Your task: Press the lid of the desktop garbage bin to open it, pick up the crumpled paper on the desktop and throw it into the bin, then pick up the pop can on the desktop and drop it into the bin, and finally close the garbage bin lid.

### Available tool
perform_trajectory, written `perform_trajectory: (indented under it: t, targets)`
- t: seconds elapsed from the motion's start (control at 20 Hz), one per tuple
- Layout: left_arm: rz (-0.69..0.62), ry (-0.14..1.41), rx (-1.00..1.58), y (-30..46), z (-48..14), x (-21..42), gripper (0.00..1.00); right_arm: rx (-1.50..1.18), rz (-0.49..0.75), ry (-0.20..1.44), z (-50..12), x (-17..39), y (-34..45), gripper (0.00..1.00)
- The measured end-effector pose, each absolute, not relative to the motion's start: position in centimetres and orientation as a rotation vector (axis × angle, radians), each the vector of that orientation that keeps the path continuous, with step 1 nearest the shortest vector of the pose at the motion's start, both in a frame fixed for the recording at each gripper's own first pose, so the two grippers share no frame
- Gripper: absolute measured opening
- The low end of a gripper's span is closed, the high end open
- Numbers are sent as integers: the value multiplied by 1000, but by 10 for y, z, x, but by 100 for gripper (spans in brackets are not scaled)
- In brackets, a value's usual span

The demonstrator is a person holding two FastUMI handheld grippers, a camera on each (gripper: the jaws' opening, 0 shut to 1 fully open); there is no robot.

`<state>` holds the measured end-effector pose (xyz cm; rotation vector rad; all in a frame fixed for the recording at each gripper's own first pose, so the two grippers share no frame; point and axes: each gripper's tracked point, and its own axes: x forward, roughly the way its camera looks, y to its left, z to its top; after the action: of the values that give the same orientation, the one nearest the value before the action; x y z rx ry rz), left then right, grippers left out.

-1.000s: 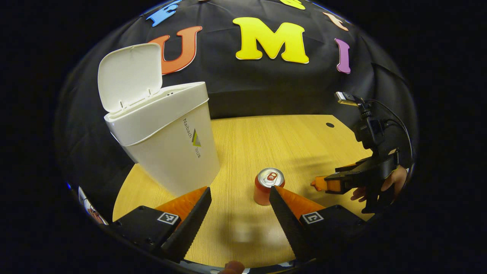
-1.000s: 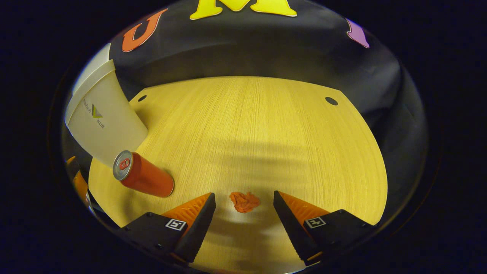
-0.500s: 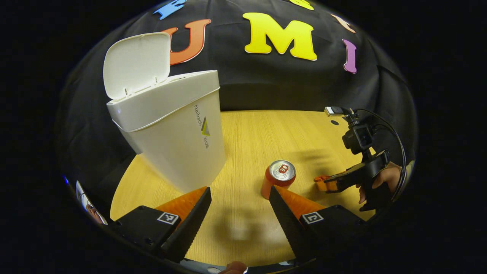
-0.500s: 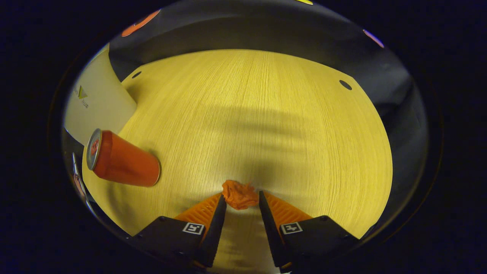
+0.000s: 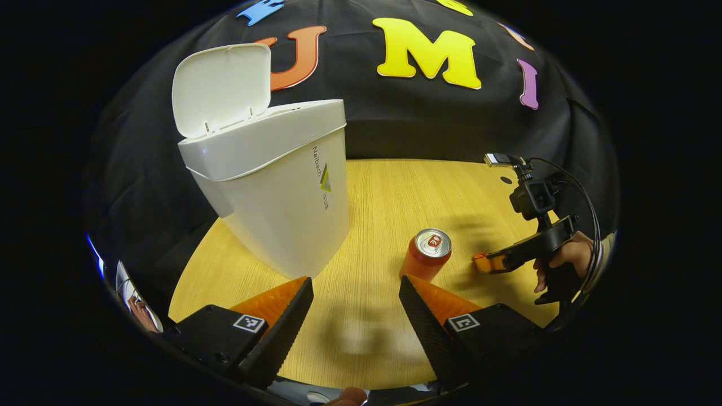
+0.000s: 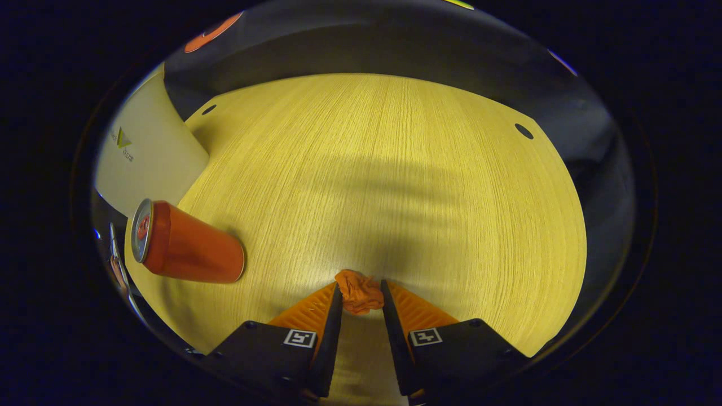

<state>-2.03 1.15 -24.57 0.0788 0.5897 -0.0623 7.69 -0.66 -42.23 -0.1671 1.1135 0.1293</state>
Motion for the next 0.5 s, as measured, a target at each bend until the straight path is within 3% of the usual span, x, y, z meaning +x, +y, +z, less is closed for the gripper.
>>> perform_trajectory:
  t: [0.05,0.1,0.5]
  targets:
    - [-65,584,90,10,-244,-22,100,-187,118,1104,-423,78,-10,48]
    - [-65,581,104,10,-242,-23,100,-200,125,1105,-422,75,-11,21]
    - [-81,543,114,-4,-226,-38,100,-192,132,1027,-384,60,-19,21]
